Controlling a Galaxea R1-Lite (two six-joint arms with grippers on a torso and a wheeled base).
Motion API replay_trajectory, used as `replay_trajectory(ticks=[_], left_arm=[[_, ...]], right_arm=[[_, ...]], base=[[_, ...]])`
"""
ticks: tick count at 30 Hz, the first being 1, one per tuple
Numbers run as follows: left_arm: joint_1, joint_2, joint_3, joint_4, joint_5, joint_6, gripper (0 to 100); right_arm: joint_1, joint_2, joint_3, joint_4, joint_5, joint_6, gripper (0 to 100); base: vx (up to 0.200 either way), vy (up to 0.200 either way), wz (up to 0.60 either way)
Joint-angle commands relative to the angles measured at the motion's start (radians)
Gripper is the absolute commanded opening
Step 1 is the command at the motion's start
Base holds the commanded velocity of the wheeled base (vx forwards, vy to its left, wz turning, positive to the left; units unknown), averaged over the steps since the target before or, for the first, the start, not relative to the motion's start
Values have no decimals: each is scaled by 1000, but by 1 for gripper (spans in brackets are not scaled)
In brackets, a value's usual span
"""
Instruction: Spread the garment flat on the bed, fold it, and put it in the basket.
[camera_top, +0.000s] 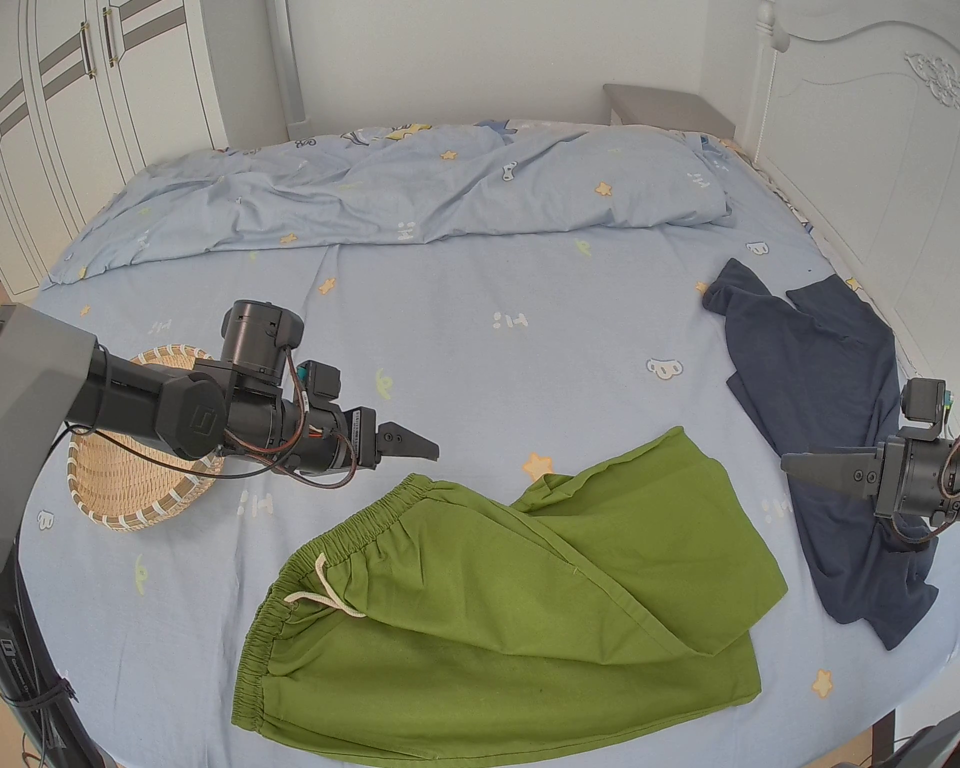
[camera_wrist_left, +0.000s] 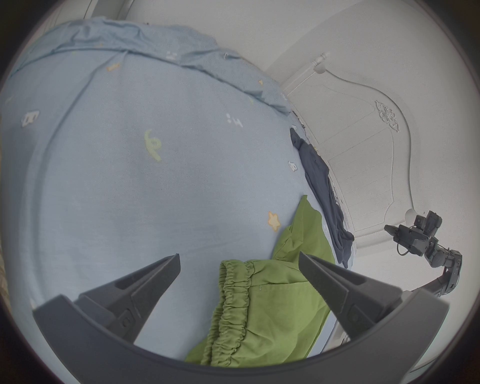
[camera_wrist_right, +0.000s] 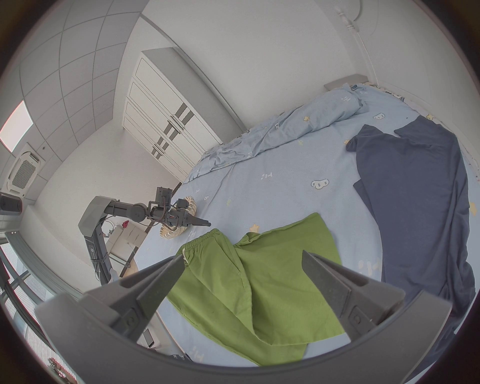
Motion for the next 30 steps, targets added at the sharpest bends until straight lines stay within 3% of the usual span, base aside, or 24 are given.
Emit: replay_trajectory(ticks=[1, 18, 19, 30], left_arm=[[-10, 46, -10, -1, 0, -9, 100], [-32, 60, 3, 3, -25, -9, 100], [-36, 57, 5, 7, -46, -9, 0], [-38, 51, 14, 8, -53, -7, 0]], right_arm=[[3, 2, 0, -1, 0, 1, 100], [18, 34, 3, -3, -25, 4, 100], [18, 46, 3, -3, -35, 4, 100], [20, 49, 3, -4, -38, 4, 100]], base=[[0, 0, 0], [0, 0, 0], [0, 0, 0], [0, 0, 0]])
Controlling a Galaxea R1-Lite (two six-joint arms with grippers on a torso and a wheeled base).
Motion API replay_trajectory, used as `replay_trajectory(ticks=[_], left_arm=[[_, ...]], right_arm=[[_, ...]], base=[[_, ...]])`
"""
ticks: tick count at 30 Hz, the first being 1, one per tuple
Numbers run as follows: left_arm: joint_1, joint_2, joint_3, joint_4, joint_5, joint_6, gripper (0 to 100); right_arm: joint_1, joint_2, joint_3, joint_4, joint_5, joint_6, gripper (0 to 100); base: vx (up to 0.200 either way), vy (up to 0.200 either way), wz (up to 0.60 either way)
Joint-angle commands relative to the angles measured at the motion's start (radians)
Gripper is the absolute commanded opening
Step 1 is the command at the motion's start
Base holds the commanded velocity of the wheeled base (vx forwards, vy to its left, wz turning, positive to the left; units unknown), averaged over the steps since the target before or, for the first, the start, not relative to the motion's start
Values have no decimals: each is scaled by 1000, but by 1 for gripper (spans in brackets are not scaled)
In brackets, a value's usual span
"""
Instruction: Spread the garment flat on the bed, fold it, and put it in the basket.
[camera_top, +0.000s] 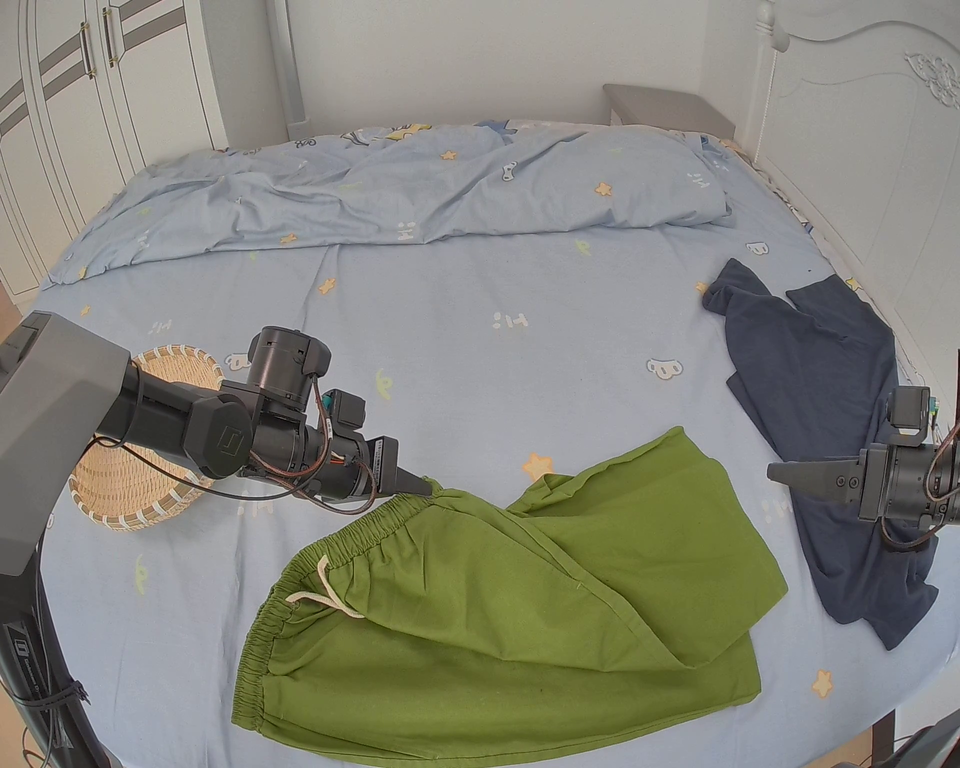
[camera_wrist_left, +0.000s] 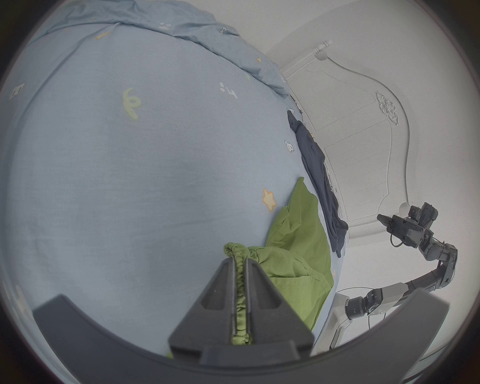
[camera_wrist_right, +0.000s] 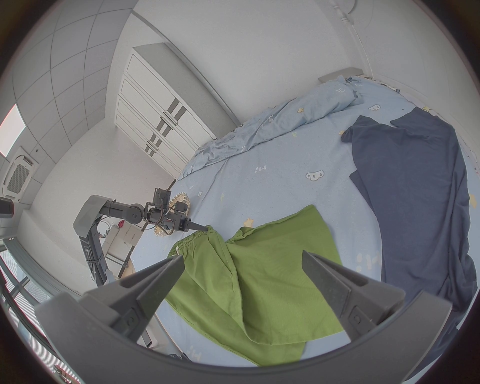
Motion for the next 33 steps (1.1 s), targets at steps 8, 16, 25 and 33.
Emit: replay_trajectory(ticks=[8, 16, 25, 33], left_arm=[[15, -68, 11, -5, 0, -4, 0], [128, -179, 12, -9, 0, -54, 0], [221, -170, -6, -48, -2, -75, 0], [207, -167, 3, -49, -2, -70, 0]], right_arm=[[1, 4, 0, 0, 0, 0, 100], [-2, 4, -3, 0, 0, 0, 100], [-19, 32, -6, -2, 2, -1, 100], [-73, 127, -15, -20, 5, -6, 100]], base=[[0, 0, 0], [0, 0, 0], [0, 0, 0], [0, 0, 0]])
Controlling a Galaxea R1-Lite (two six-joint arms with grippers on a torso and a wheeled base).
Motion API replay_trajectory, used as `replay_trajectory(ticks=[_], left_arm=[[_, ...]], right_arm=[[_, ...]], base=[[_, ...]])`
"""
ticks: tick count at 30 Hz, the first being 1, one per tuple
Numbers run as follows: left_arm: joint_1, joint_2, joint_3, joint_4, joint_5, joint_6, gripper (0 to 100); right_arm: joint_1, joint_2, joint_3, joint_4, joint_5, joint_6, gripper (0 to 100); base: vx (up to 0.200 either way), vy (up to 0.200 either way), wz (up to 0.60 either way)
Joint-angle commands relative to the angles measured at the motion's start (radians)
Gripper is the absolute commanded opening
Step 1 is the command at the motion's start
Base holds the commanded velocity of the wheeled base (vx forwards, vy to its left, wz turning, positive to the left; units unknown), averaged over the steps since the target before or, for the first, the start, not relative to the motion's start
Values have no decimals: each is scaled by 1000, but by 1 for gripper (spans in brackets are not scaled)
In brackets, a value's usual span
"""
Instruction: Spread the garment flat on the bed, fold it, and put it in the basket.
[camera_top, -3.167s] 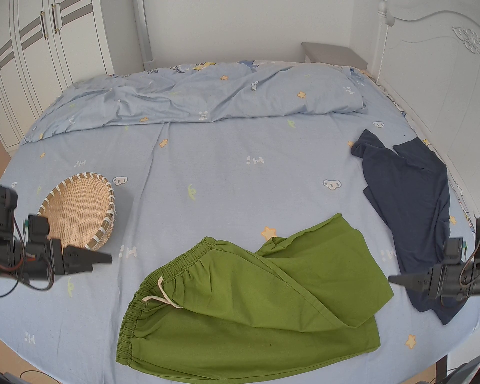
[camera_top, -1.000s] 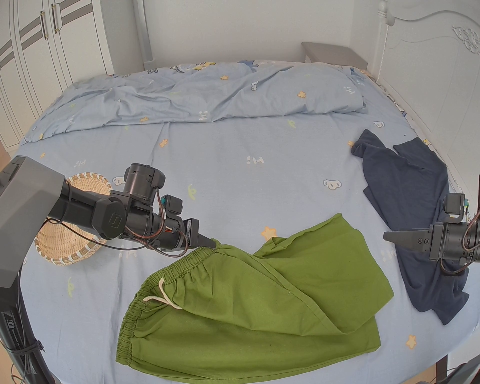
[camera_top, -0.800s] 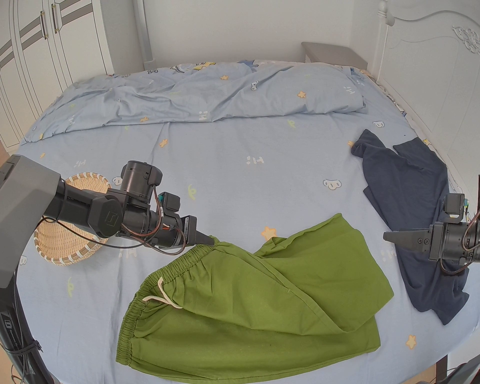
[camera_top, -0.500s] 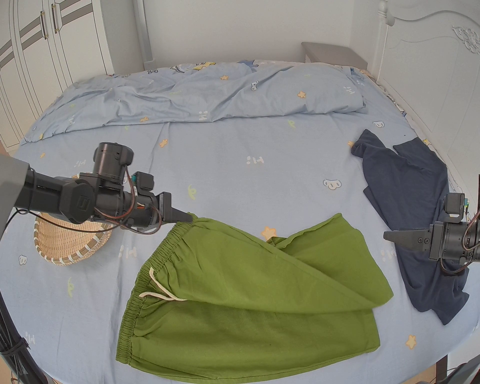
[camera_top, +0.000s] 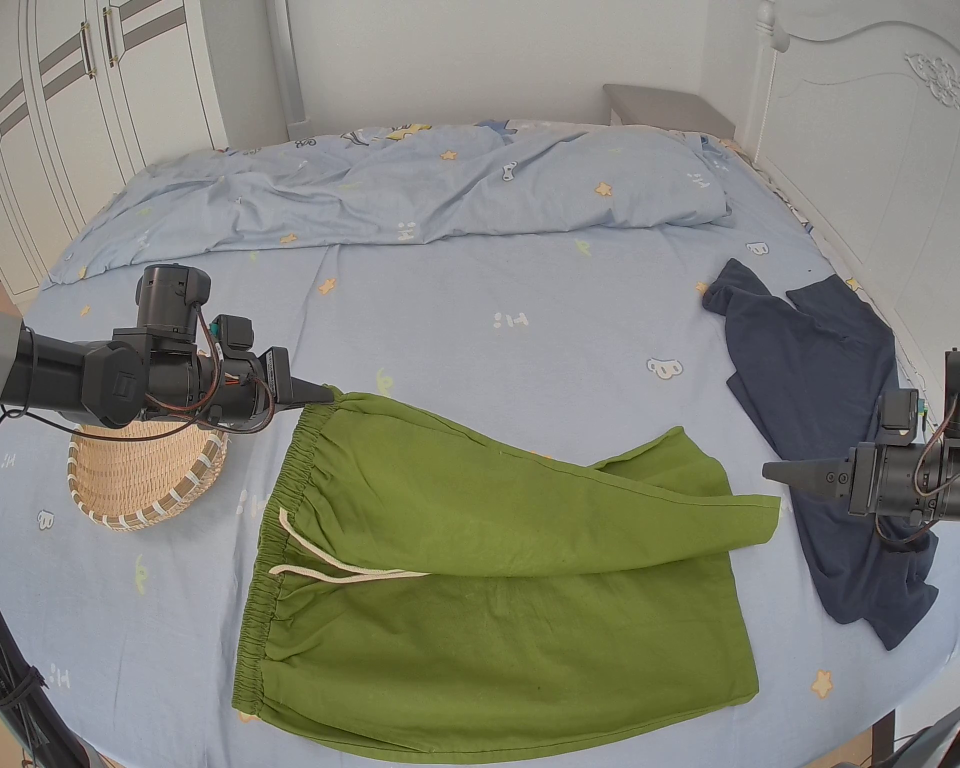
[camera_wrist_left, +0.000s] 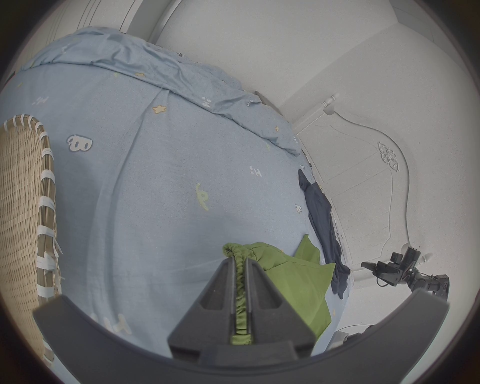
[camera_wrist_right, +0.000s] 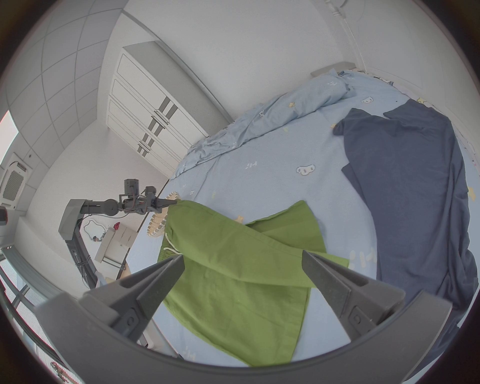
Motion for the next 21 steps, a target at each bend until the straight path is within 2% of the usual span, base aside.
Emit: replay_trajectory(ticks=[1, 2, 6, 13, 21], left_arm=[[-4, -2, 4, -1, 0, 2, 0], [-6, 0, 4, -1, 0, 2, 0], [-4, 0, 1, -2, 0, 2, 0], [6, 3, -5, -2, 2, 2, 0], [9, 15, -10, -4, 2, 1, 0]], right_arm=[[-36, 69, -6, -13, 3, -2, 100], [-76, 117, -12, -36, 7, -4, 100], [-132, 230, -17, -81, 9, -10, 100], [-152, 324, 24, -213, 11, -24, 100], [-171, 368, 21, -233, 20, -25, 100]], base=[[0, 0, 0], [0, 0, 0], [0, 0, 0], [0, 0, 0], [0, 0, 0]])
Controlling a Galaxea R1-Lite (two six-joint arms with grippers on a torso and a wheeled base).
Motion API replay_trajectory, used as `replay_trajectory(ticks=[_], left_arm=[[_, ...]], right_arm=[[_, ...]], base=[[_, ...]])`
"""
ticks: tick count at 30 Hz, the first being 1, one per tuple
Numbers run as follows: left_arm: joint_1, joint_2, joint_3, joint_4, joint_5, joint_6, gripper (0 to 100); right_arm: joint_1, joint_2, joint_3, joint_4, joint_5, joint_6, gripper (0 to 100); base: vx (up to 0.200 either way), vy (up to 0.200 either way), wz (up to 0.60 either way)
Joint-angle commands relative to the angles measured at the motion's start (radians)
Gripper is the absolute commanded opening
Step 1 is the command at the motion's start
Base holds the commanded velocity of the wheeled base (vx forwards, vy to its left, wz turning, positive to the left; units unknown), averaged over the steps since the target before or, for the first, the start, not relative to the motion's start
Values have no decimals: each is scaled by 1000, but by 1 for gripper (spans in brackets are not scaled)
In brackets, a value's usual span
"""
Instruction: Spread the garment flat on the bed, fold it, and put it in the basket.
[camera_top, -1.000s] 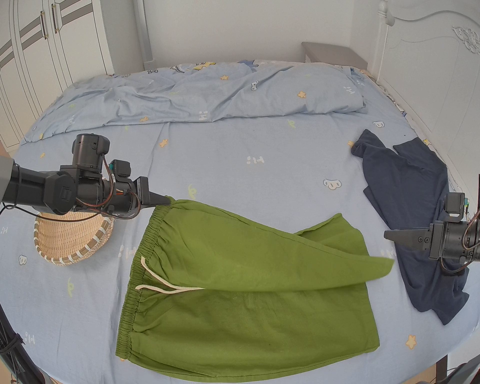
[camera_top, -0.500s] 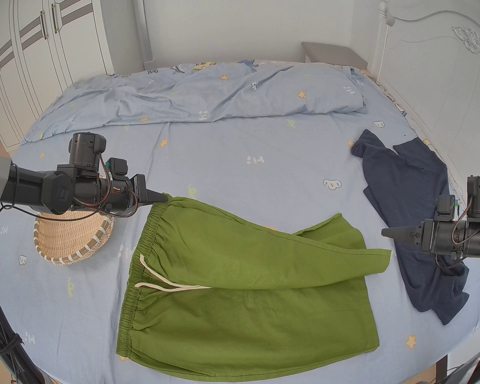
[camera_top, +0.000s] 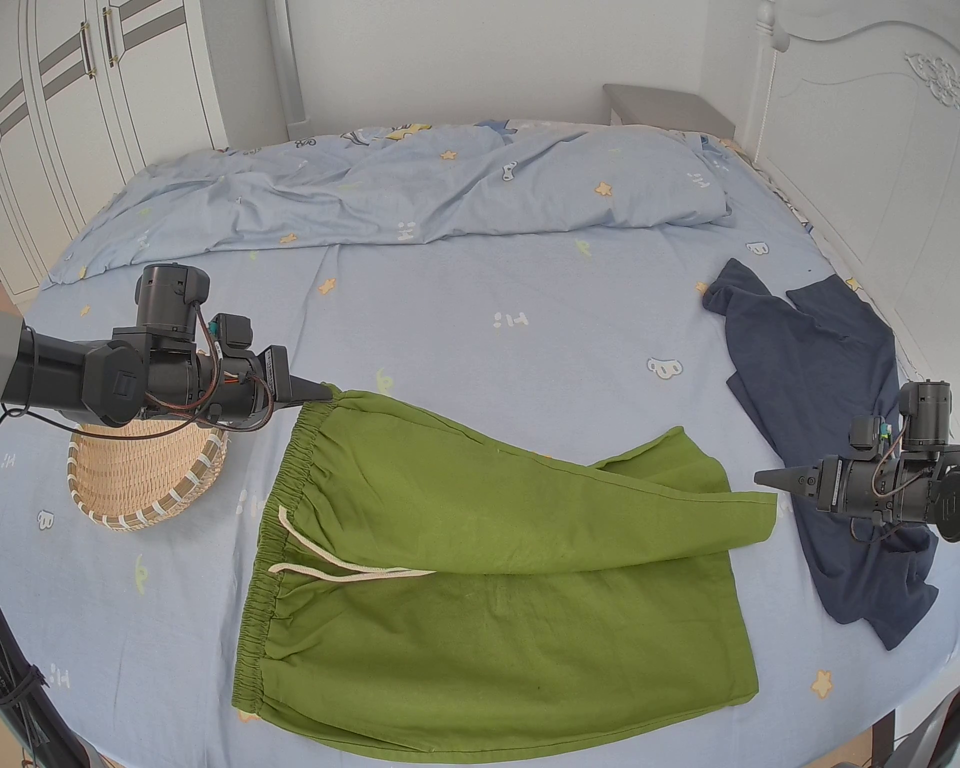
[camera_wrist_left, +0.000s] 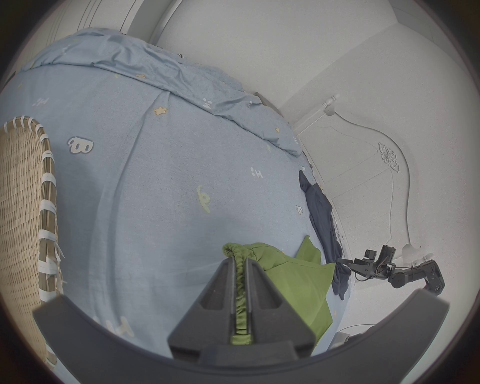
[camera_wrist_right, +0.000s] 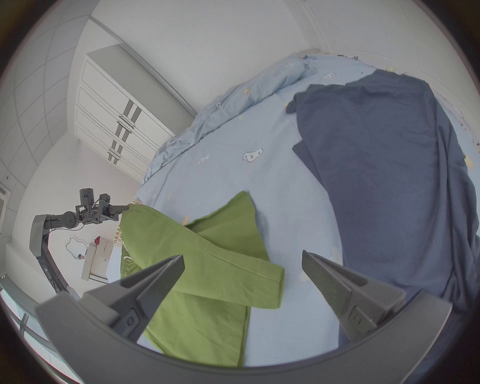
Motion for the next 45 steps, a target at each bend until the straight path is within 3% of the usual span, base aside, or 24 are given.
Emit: replay_trajectory(ticks=[1, 8, 24, 25, 42, 45], left_arm=[[2, 10, -3, -1, 1, -1, 0], [-1, 11, -3, -1, 1, 0, 0], [2, 20, -3, -22, 1, -3, 0], [2, 25, -1, -28, 1, -3, 0], [4, 28, 4, -41, 1, -3, 0], [5, 19, 16, -39, 1, -4, 0]], right_arm=[[-4, 47, 3, -1, 5, -2, 100], [-7, 92, 1, -17, 49, 4, 100], [7, 149, 36, -117, 83, 9, 100], [7, 149, 36, -117, 84, 10, 0], [5, 139, 36, -119, 86, 10, 0], [28, 38, 47, -105, 86, 23, 0]], base=[[0, 0, 0], [0, 0, 0], [0, 0, 0], [0, 0, 0], [0, 0, 0], [0, 0, 0]])
